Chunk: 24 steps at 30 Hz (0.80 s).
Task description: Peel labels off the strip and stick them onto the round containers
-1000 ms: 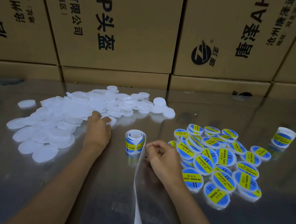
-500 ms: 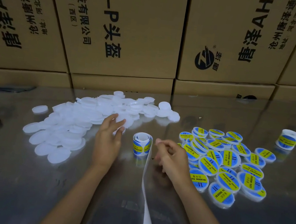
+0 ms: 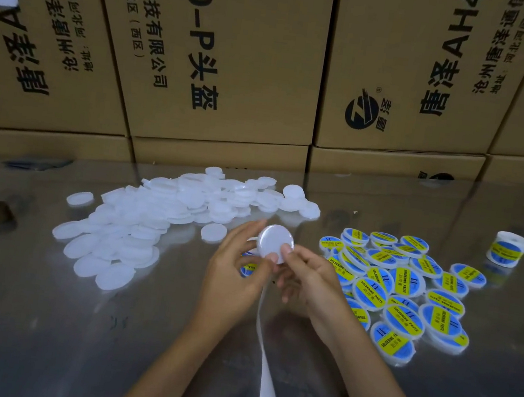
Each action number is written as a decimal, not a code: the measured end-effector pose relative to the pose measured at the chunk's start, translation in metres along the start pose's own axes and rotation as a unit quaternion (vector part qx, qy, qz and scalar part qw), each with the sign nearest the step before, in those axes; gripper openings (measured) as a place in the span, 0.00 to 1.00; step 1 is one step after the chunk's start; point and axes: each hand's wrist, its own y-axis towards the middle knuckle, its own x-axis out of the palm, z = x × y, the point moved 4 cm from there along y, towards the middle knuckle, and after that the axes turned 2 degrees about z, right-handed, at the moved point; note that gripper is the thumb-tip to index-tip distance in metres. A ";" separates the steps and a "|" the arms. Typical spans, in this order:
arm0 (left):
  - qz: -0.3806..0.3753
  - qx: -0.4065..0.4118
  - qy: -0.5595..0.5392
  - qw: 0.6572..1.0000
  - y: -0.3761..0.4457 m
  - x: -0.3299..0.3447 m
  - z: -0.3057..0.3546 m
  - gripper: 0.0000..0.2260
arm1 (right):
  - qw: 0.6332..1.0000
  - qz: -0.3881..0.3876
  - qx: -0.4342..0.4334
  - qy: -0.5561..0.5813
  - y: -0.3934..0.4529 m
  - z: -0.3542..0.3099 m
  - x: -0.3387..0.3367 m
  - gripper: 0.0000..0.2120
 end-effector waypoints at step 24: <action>0.013 -0.180 -0.099 0.979 0.009 -0.018 -0.046 0.15 | 0.975 0.075 -0.026 -0.210 0.032 0.043 0.002 0.24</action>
